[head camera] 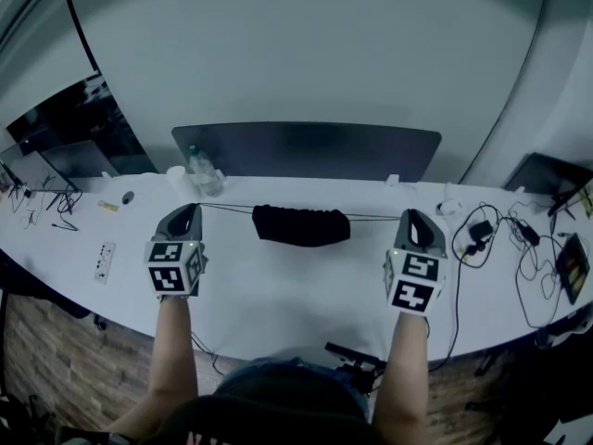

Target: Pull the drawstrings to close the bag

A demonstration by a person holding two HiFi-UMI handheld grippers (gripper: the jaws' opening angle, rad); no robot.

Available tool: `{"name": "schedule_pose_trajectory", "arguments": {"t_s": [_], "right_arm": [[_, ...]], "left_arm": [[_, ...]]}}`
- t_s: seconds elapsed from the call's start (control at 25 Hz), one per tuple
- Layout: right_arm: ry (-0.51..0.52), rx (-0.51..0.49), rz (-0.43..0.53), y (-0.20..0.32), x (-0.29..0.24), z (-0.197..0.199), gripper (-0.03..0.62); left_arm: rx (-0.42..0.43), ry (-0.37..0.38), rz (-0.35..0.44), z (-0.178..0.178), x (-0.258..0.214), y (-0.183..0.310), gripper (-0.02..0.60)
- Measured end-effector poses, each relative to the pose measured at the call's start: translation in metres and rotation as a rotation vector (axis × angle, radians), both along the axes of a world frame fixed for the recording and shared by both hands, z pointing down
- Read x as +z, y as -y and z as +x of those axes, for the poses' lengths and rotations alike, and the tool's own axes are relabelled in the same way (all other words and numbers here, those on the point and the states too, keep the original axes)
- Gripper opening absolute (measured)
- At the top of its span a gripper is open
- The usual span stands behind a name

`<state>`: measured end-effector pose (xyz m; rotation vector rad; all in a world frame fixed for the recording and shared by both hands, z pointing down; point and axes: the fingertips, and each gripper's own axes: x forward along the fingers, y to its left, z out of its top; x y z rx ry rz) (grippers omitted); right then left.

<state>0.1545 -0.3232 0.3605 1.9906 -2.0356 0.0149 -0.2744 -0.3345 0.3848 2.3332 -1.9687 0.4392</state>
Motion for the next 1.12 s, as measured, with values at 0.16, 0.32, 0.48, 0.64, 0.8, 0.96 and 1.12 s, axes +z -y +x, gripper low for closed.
{"name": "schedule_pose_trajectory", "arguments": {"t_s": [0.16, 0.32, 0.48, 0.64, 0.8, 0.96, 1.12], "right_arm": [[-0.014, 0.002, 0.008, 0.003, -0.005, 0.003, 0.009], [-0.033, 0.006, 0.015, 0.007, -0.009, 0.006, 0.009], [-0.044, 0.017, 0.018, 0.008, -0.011, 0.01, 0.009], [-0.056, 0.036, 0.022, 0.007, -0.014, 0.013, 0.009], [-0.077, 0.054, 0.027, 0.004, -0.016, 0.02, 0.009], [-0.136, 0.066, 0.031, 0.001, -0.017, 0.026, 0.009], [-0.167, 0.076, 0.03, -0.002, -0.018, 0.029, 0.009]], "left_arm": [[-0.016, 0.002, 0.0, -0.005, -0.003, 0.004, 0.012], [-0.034, 0.002, 0.0, -0.009, -0.005, 0.007, 0.012], [-0.041, 0.002, 0.001, -0.013, -0.007, 0.009, 0.012], [-0.054, -0.005, 0.004, -0.02, -0.008, 0.009, 0.012], [-0.06, -0.014, 0.006, -0.021, -0.009, 0.009, 0.012], [-0.07, -0.016, 0.011, -0.022, -0.01, 0.008, 0.012], [-0.074, -0.016, 0.016, -0.025, -0.012, 0.008, 0.012]]}}
